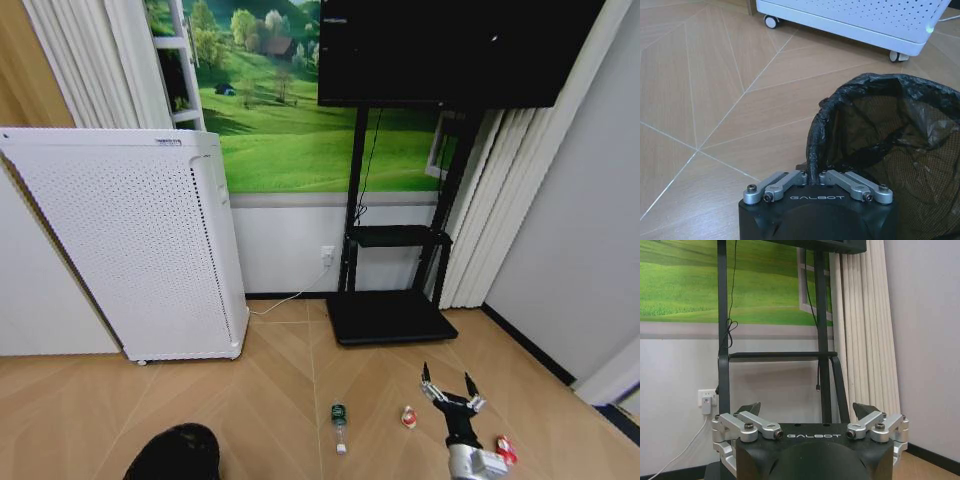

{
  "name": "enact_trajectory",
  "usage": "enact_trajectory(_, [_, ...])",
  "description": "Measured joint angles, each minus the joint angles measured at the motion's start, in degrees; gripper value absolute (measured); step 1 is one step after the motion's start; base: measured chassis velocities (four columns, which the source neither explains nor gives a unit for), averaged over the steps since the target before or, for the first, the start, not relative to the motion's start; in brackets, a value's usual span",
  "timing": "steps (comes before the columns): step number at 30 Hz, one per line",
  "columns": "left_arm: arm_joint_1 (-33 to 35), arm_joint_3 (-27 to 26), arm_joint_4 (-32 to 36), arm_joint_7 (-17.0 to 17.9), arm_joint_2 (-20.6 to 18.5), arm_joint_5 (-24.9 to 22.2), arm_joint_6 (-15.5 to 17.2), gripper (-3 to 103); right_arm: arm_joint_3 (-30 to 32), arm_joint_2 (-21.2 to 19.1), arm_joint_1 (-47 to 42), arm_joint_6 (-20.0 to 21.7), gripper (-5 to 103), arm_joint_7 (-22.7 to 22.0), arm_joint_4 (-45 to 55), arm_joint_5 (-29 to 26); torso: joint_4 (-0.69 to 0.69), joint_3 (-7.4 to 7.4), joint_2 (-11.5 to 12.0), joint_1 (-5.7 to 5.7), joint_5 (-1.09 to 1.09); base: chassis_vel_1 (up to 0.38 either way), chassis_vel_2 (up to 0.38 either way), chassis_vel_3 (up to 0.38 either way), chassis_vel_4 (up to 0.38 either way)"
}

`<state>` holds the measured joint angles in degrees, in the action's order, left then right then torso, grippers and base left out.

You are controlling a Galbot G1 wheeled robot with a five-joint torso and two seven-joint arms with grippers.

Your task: Pick up the trash bin and place the garbage on the floor into it.

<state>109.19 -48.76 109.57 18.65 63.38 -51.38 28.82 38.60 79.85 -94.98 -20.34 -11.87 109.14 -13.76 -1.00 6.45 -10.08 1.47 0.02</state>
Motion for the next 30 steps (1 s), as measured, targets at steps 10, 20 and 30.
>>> enact_trajectory(10, [-2.02, -1.58, -0.13, -6.04, 1.06, 12.07, -15.76, 4, -0.07, -1.97, 0.5, 1.03, 100, -0.02, -0.14, 1.11, -0.01, 0.01, 0.0, 0.01, -0.03, 0.0, 0.0, 0.0, 0.0])
enact_trajectory(20, [-2.53, -1.47, 5.59, -11.63, 2.27, 16.06, -20.52, 4, -0.47, -4.59, 1.26, 2.93, 100, 1.85, -1.4, 4.39, -0.02, 0.01, 0.0, 0.01, -0.02, 0.0, 0.0, 0.0, 0.0])
enact_trajectory(30, [-1.31, -1.74, 7.16, -11.27, 3.87, 15.19, -21.27, 4, -2.26, -3.47, 1.23, 3.58, 100, 2.57, -1.64, 6.07, 0.02, 0.01, -0.01, 0.0, -0.01, 0.016, 0.016, -0.017, -0.014])
